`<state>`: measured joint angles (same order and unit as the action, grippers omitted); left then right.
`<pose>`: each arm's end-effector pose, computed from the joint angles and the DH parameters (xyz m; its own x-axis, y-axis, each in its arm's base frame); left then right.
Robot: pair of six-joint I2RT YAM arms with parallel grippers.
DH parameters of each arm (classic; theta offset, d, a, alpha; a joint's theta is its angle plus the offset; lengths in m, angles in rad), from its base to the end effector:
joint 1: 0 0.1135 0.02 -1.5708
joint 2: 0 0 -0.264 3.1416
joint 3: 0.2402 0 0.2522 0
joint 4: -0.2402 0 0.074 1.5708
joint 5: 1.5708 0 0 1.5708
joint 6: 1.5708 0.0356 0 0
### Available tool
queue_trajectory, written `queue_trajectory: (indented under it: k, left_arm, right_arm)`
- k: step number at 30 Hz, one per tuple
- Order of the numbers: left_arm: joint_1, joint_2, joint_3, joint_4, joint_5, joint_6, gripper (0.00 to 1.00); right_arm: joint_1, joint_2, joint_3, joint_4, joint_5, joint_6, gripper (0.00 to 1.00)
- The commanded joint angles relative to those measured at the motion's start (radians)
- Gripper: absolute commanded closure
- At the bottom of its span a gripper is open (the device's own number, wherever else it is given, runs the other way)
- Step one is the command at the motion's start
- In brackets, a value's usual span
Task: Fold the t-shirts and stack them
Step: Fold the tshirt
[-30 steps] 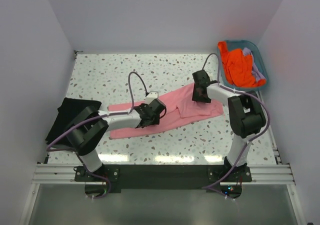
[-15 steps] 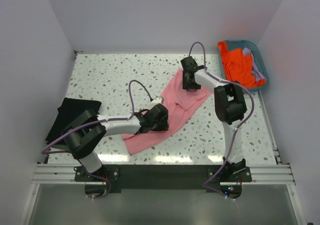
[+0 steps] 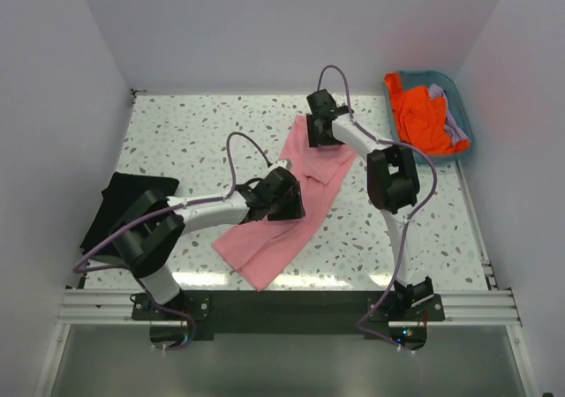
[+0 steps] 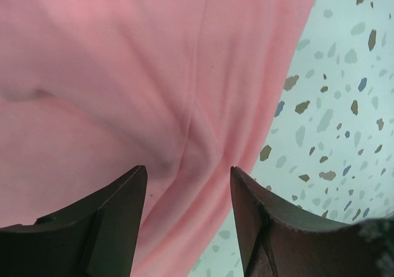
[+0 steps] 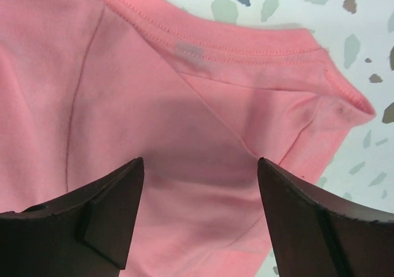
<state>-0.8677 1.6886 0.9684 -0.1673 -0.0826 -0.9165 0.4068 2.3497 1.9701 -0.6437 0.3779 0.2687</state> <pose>0.2246 -0.2604 0.1743 -0.8817 -0.1828 -0.4350 0.0443 0.8858 -0.4620 0.4745 0.1901 0.1749 -0.8068 -0.0789 -0.5855 0.0237 0.9859 -0.1655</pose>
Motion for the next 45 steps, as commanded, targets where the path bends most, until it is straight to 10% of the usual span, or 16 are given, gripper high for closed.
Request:
queue_trajectory:
  k: [1, 22, 34, 45]
  left_arm:
    - [0.021, -0.078, 0.067, -0.114, -0.073, 0.134, 0.38]
    - [-0.031, -0.185, -0.184, -0.284, -0.232, 0.173, 0.53]
    - [-0.111, -0.234, -0.309, -0.281, -0.064, 0.029, 0.64]
    - [-0.165, -0.242, -0.255, -0.173, 0.066, -0.122, 0.53]
  right_arm:
    - [0.0, -0.064, 0.076, -0.028, 0.067, -0.049, 0.22]
    - [0.0, -0.32, -0.393, 0.136, -0.022, 0.198, 0.2]
    - [-0.016, 0.015, -0.081, 0.043, -0.048, 0.152, 0.33]
    - [-0.033, 0.273, 0.326, -0.048, -0.092, 0.0, 0.22]
